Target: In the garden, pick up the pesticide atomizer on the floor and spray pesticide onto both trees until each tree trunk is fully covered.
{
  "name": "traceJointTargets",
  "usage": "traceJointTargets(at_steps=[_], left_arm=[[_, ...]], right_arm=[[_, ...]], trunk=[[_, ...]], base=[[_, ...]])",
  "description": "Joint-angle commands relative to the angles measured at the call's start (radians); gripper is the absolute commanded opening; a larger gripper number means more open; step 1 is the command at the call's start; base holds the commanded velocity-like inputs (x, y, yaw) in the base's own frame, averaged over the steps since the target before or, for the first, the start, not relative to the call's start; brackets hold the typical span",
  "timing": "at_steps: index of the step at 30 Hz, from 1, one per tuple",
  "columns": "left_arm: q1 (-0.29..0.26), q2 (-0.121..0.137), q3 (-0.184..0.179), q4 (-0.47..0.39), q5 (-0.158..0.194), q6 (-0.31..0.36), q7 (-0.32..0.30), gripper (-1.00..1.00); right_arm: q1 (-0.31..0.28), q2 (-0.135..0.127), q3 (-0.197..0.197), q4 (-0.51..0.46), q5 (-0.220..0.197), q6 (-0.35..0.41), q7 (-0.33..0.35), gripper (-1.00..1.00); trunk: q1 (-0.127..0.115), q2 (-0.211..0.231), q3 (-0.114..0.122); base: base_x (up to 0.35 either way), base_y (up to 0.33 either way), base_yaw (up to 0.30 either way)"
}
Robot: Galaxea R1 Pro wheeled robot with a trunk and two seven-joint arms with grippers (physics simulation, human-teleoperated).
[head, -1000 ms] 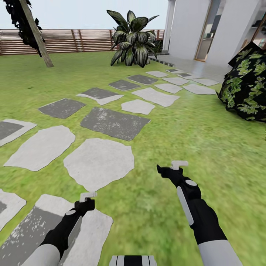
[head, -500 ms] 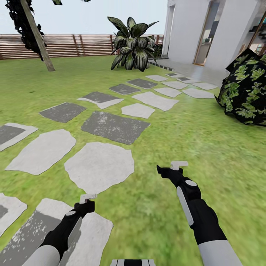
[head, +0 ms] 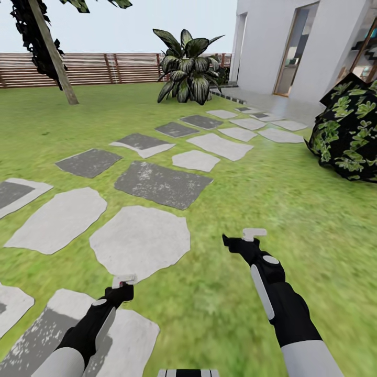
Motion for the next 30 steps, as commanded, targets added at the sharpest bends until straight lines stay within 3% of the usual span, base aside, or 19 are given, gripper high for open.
traceJointTargets(at_steps=[1, 25, 30], left_arm=[[0.0, 0.0, 0.0, 0.0, 0.0, 0.0, 0.0, -1.0], [0.001, 0.005, 0.017, -0.058, -0.005, 0.004, 0.005, -1.0], [0.001, 0.003, 0.015, -0.063, -0.003, 0.003, 0.001, -1.0]], right_arm=[[0.0, 0.0, 0.0, 0.0, 0.0, 0.0, 0.0, 1.0], [0.003, -0.003, -0.002, 0.024, 0.003, 0.003, -0.002, 1.0], [0.003, -0.001, 0.0, 0.072, 0.002, 0.001, -0.002, 1.0]], trunk=[[0.0, 0.0, 0.0], [0.0, 0.0, 0.0], [0.0, 0.0, 0.005]], base=[[0.313, 0.0, 0.0], [0.332, 0.072, 0.0], [0.333, 0.106, 0.019]])
